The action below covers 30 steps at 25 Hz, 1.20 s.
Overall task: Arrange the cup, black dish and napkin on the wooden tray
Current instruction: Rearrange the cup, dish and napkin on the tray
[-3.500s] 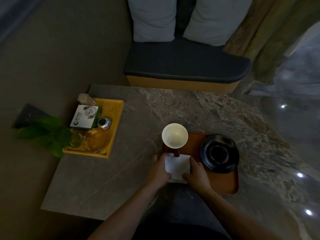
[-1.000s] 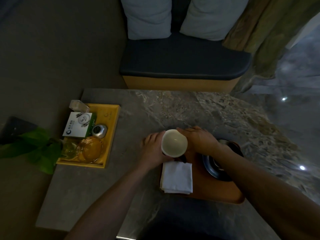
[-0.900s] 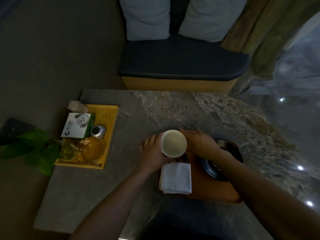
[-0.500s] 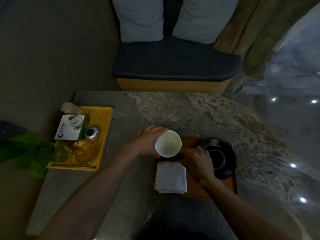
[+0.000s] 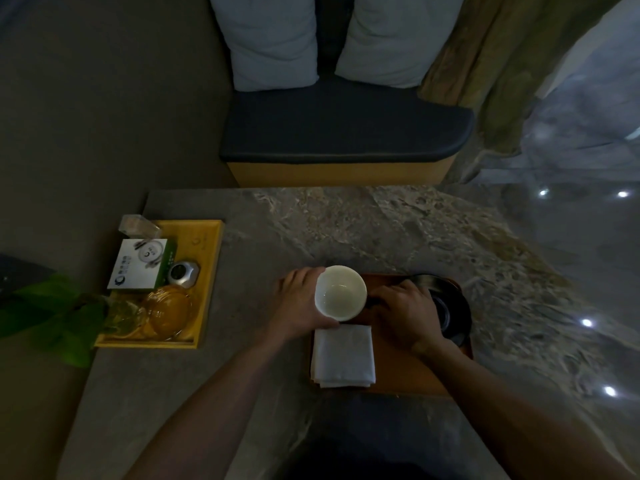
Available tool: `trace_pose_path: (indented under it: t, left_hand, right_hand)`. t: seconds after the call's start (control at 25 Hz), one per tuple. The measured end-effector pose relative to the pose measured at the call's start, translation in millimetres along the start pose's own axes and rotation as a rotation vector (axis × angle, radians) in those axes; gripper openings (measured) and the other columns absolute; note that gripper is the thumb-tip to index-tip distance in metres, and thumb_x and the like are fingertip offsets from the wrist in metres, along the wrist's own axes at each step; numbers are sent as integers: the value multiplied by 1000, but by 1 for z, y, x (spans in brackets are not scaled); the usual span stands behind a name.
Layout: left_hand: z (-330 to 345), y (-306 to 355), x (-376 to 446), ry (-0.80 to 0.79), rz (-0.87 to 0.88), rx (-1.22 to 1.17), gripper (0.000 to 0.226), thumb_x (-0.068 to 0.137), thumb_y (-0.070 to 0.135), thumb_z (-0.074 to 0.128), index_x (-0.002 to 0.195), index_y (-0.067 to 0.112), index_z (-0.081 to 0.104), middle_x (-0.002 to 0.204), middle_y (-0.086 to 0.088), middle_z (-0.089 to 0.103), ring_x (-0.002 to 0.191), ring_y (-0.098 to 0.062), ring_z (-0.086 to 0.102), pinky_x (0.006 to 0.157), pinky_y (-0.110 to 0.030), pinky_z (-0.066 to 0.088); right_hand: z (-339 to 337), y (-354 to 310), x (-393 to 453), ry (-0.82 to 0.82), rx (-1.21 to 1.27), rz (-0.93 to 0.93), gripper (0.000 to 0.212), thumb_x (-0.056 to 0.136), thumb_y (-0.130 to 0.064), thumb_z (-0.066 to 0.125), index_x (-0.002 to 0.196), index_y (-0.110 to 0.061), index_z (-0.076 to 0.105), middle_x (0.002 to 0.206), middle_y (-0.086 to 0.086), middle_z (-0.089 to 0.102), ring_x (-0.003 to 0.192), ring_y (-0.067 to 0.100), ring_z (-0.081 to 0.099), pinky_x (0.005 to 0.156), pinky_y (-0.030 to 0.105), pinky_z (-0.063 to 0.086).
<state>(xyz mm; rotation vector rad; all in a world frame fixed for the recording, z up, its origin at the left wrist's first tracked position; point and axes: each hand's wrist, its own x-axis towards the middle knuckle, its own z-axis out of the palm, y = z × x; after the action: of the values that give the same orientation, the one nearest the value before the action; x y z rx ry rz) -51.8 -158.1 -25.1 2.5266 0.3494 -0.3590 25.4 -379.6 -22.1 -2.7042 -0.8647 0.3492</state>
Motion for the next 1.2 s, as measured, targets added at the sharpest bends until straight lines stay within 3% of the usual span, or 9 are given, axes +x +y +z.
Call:
trace_pose_path:
  t: [0.12, 0.28, 0.6, 0.8, 1.2]
  left_hand:
    - [11, 2, -6, 62, -33, -56, 110, 47, 64, 82, 141, 38, 29, 146, 6, 41, 135, -20, 35, 108, -45, 31]
    - [10, -5, -3, -29, -30, -38, 125, 47, 66, 81, 149, 38, 14, 153, 4, 32, 140, -21, 26, 111, -49, 26]
    - [7, 4, -2, 20, -30, -88, 106, 51, 59, 83, 141, 40, 31, 143, 6, 46, 135, -23, 37, 107, -44, 29]
    - [6, 5, 0, 25, -17, -84, 105, 51, 61, 82, 140, 40, 31, 142, 8, 46, 135, -22, 34, 104, -41, 27]
    - [8, 3, 0, 17, -31, -96, 105, 50, 65, 79, 139, 45, 26, 144, 8, 45, 136, -23, 34, 109, -49, 28]
  right_hand:
    - [-3, 4, 4, 21, -2, -5, 25, 90, -35, 57, 114, -36, 63, 115, -6, 69, 107, 23, 52, 83, 39, 35]
    - [-4, 13, 6, 30, -7, 29, 21, 89, -41, 57, 110, -39, 64, 114, -8, 69, 107, 23, 51, 80, 37, 34]
    - [-3, 25, 13, 62, 5, -17, 21, 88, -29, 63, 108, -35, 65, 108, -4, 72, 93, 25, 53, 70, 34, 27]
    - [-2, 28, 10, 59, 14, -1, 20, 90, -31, 61, 110, -34, 65, 108, -4, 71, 96, 25, 54, 71, 35, 29]
    - [-1, 27, 13, 38, 33, 25, 19, 91, -31, 58, 109, -33, 64, 110, -4, 70, 98, 23, 52, 76, 37, 33]
